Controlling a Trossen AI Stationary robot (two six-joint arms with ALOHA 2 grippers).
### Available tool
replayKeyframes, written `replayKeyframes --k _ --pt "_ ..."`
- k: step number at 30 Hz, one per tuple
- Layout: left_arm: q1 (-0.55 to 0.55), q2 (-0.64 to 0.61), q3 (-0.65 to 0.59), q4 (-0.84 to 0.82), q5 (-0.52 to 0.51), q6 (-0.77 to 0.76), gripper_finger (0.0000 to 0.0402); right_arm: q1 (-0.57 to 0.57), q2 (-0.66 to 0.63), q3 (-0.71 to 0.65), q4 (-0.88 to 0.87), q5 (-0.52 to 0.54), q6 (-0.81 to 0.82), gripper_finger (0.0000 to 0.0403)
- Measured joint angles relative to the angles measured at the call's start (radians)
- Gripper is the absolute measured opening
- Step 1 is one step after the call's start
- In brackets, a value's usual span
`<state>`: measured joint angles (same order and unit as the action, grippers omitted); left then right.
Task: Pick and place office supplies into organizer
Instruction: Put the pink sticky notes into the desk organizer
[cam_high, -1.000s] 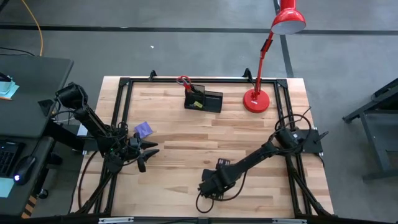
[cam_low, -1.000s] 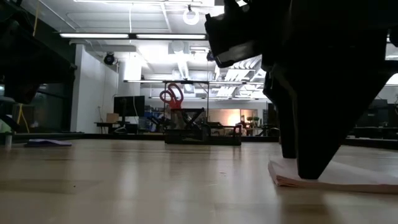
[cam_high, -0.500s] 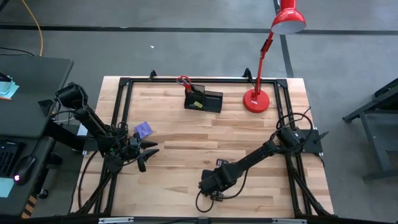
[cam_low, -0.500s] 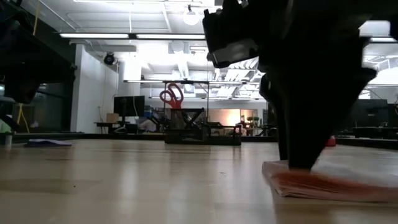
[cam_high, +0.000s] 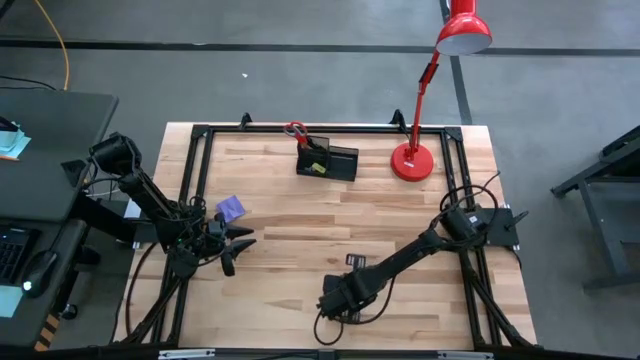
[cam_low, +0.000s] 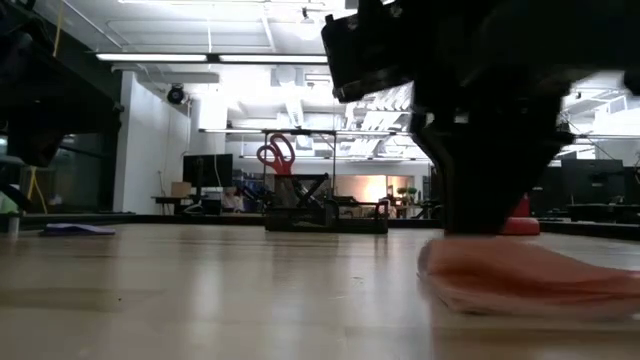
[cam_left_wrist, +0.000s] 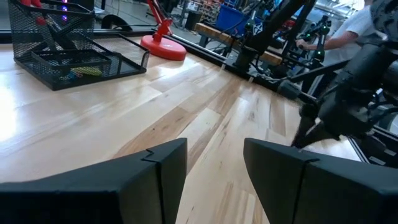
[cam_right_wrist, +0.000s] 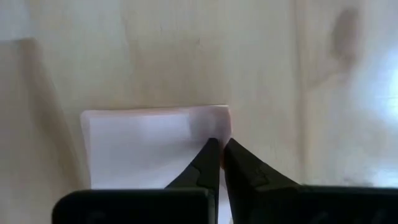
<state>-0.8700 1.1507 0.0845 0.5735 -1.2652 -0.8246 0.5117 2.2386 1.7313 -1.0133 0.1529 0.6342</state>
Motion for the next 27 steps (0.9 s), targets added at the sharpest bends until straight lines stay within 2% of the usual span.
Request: replayKeyframes --k 14,20,27 --pt "0.000 0.000 0.000 -0.001 -0.003 0.000 0.0150 -0.004 -0.001 0.242 -0.249 0.231 -0.045 0.0000" --pt "0.000 0.000 0.000 0.000 -0.004 0.000 0.0150 -0.049 -0.002 0.301 -0.291 0.283 -0.109 0.0000" --pt "0.000 0.000 0.000 0.002 -0.008 -0.021 0.0150 -0.164 -0.003 0.343 -0.340 0.324 -0.232 0.0000"
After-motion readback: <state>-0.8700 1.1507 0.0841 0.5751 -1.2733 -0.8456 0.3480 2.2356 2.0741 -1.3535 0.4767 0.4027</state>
